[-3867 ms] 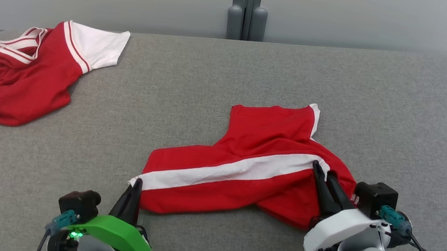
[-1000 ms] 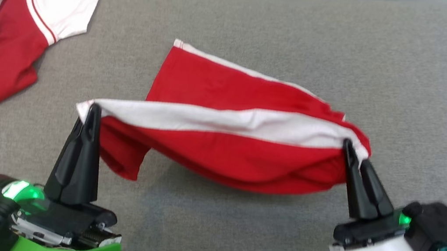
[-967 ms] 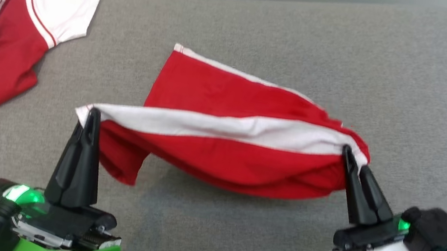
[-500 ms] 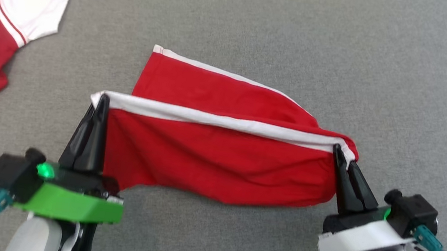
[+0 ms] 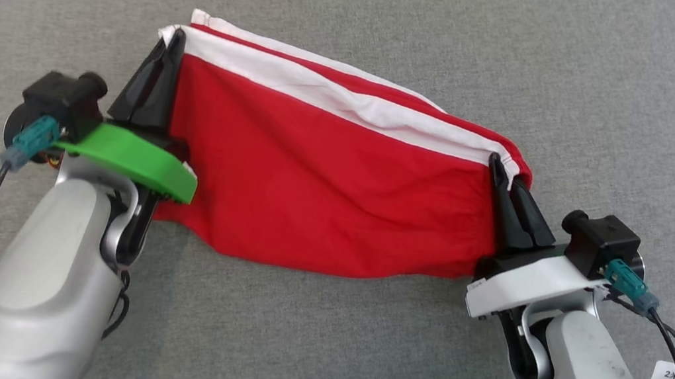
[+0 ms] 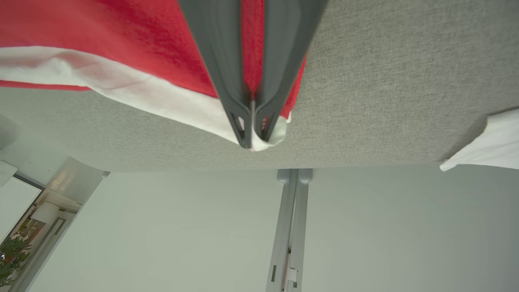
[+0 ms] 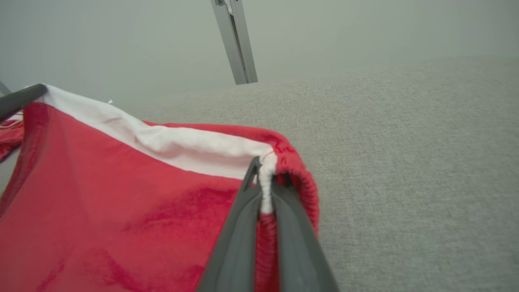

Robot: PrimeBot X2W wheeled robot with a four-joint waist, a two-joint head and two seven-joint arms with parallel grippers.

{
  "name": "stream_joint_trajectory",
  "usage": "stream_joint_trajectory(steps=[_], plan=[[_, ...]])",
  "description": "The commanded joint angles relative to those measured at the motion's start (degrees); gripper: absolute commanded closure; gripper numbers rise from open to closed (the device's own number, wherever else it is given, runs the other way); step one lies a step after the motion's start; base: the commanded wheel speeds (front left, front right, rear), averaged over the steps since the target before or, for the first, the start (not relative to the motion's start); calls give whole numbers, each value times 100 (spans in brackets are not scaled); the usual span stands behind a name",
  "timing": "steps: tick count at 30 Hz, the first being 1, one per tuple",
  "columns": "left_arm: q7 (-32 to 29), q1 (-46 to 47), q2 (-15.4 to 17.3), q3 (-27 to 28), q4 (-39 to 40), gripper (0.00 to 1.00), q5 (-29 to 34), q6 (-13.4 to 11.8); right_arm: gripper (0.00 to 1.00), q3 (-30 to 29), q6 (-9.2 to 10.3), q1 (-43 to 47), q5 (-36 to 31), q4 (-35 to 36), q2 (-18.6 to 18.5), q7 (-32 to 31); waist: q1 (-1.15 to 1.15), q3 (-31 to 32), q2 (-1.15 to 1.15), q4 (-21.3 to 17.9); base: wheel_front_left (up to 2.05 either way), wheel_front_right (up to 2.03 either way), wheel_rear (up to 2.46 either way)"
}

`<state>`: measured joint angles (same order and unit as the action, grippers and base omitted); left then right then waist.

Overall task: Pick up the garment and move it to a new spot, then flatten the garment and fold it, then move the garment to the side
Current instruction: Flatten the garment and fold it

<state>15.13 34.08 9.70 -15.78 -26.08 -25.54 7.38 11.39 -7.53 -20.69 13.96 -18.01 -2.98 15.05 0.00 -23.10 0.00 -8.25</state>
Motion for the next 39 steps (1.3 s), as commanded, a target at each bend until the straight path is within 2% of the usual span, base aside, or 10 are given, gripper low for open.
stream_joint_trajectory(steps=[1, 7, 14, 15, 16, 17, 18, 24, 34, 39], plan=[[3, 238, 36, -45, -199, 100, -64, 7, 100, 6, 8, -118, 44, -65, 0, 19, 0, -220, 0, -123, 0, 0, 0], [3, 834, 92, -239, -936, 100, -30, 7, 100, 105, 8, -313, 221, -208, 8, 19, 0, -349, 0, -171, 0, 0, 0], [3, 1372, 123, -204, -1786, 100, -18, -25, 100, 205, 8, -477, 355, -278, 6, 19, 0, -446, 0, -255, 0, 0, 0], [3, 1443, 122, -202, -1890, 93, -13, -26, 100, 179, 8, -499, 400, -253, 5, 19, 0, -450, 0, -270, 0, 0, 0], [3, 1491, 111, -188, -1986, 57, -31, -36, 81, 169, 8, -511, 419, -233, 5, 19, 0, -449, 0, -280, 0, 0, 0], [3, 1541, 99, -180, -2061, 26, -41, -34, 55, 193, 8, -497, 432, -267, 7, 19, 0, -442, 0, -289, 0, 0, 0], [3, 1571, 91, -176, -2114, 0, -43, -34, 0, 202, 8, -491, 441, -277, 7, 19, 0, -434, 0, -291, 0, 0, 0], [3, 1411, -28, -137, -2165, 0, -106, -24, 0, 182, 8, -311, 277, -312, 3, 19, 0, -268, 0, -229, 0, 0, 0], [3, 155, -43, 34, -1267, 0, -67, -56, 0, -218, 8, 209, -136, -263, 4, -8, 0, 183, 0, -58, 0, 0, 0], [-84, -219, -29, 24, -1162, 0, -159, -124, 0, -421, 8, 409, -357, -129, 5, -209, 0, 407, 0, -27, 0, 0, 0]])
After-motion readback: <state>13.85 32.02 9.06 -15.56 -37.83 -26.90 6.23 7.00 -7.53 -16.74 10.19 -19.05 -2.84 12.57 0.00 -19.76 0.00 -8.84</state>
